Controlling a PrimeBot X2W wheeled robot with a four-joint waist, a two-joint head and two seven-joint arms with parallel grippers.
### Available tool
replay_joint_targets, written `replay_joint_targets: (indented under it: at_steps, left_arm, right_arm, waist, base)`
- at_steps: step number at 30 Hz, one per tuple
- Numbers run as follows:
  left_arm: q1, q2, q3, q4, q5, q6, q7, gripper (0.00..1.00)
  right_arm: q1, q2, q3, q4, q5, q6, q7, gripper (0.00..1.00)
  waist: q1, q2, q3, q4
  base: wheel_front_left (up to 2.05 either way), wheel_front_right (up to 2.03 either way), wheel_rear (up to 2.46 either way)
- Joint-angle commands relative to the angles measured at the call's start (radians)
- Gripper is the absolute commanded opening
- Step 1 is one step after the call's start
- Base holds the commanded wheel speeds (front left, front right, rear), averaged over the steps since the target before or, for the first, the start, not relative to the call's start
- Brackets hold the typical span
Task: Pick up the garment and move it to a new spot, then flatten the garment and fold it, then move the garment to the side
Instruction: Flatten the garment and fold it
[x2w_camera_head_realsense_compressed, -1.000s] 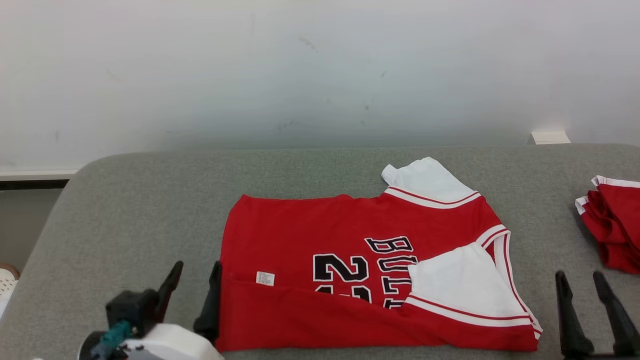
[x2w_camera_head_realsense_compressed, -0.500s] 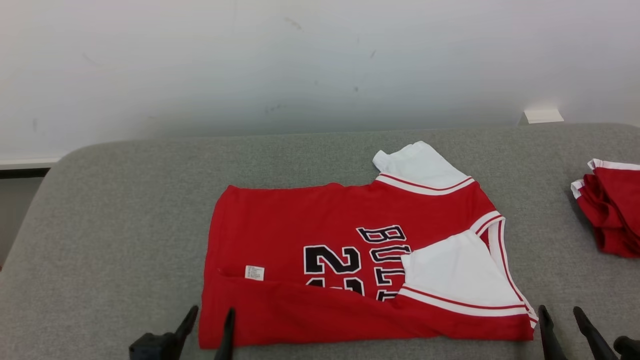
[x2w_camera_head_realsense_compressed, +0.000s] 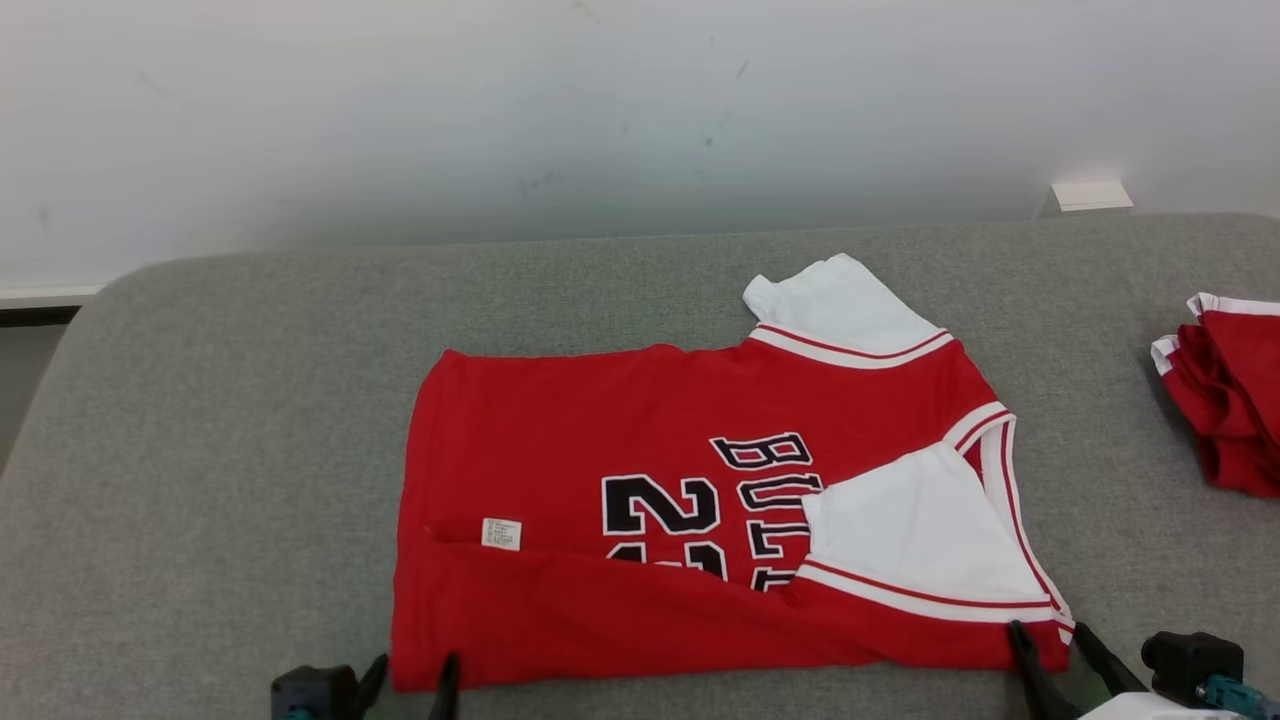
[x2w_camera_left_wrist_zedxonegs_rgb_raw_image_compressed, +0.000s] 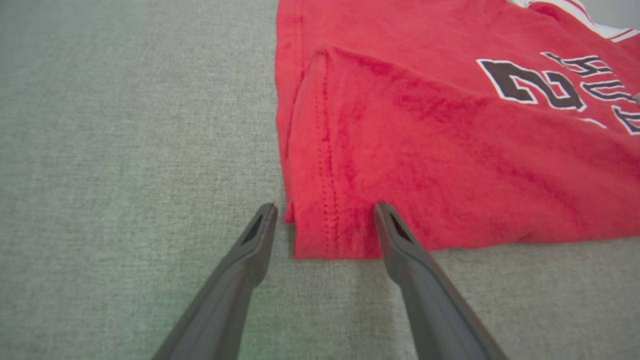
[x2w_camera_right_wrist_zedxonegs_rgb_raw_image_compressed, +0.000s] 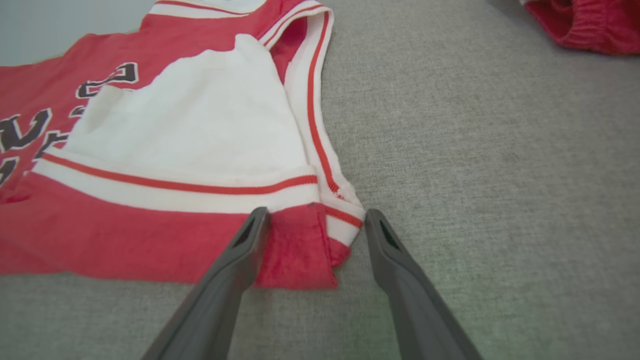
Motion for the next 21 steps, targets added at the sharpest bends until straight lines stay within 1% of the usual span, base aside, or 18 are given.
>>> replay_joint_targets:
  at_steps: [1, 5, 6, 7, 8, 9, 11, 16, 21]
  left_arm:
    - [-0.007, -0.003, 0.0, 0.007, -0.02, -0.011, 0.011, 1.0]
    - [-0.02, -0.006, -0.015, 0.029, -0.028, -0.031, 0.041, 1.0]
    - [-0.025, -0.009, -0.017, 0.033, -0.027, -0.032, 0.046, 1.0]
    - [-0.028, -0.01, -0.018, 0.038, -0.029, -0.034, 0.05, 0.81]
    - [-0.032, -0.009, -0.018, 0.043, -0.03, -0.036, 0.053, 0.59]
    - [-0.036, -0.007, -0.016, 0.05, -0.035, -0.039, 0.059, 0.42]
    - [-0.039, -0.003, -0.013, 0.064, -0.043, -0.046, 0.064, 0.0]
    - [-0.051, 0.008, -0.009, 0.076, -0.052, -0.059, 0.069, 0.0]
    - [-0.044, 0.016, -0.008, 0.038, -0.06, -0.059, 0.076, 0.0]
  right_arm:
    - [-0.015, -0.006, 0.018, 0.022, 0.016, 0.0, 0.009, 1.0]
    - [-0.023, -0.01, 0.056, 0.05, 0.035, 0.0, 0.015, 1.0]
    - [-0.025, -0.012, 0.064, 0.054, 0.041, 0.0, 0.012, 0.54]
    - [-0.027, -0.014, 0.071, 0.059, 0.045, 0.0, 0.011, 0.43]
    - [-0.03, -0.016, 0.078, 0.063, 0.05, 0.0, 0.01, 0.09]
    - [-0.035, -0.019, 0.083, 0.066, 0.054, 0.0, 0.006, 0.0]
    - [-0.04, -0.024, 0.089, 0.075, 0.064, -0.002, -0.001, 0.0]
    - [-0.057, -0.039, 0.107, 0.067, 0.092, -0.002, -0.024, 0.0]
    - [-0.049, -0.052, 0.098, 0.037, 0.128, -0.001, -0.021, 0.0]
  waist:
    - [0.0, -0.0001, 0.002, 0.004]
    - [0.0, -0.0001, 0.001, 0.009]
    - [0.0, -0.0001, -0.001, 0.009]
    - [0.0, -0.0001, -0.002, 0.009]
    - [0.0, -0.0001, -0.004, 0.009]
    - [0.0, -0.0001, -0.007, 0.009]
    - [0.0, -0.0001, -0.011, 0.009]
    - [0.0, -0.0001, -0.024, 0.012]
    - [0.0, -0.0001, -0.042, 0.022]
  base:
    - [0.0, 0.0, 0.0]
    - [0.0, 0.0, 0.0]
    - [0.0, 0.0, 0.0]
    - [0.0, 0.0, 0.0]
    - [0.0, 0.0, 0.0]
    - [0.0, 0.0, 0.0]
    - [0.0, 0.0, 0.0]
    - [0.0, 0.0, 0.0]
    - [0.0, 0.0, 0.0]
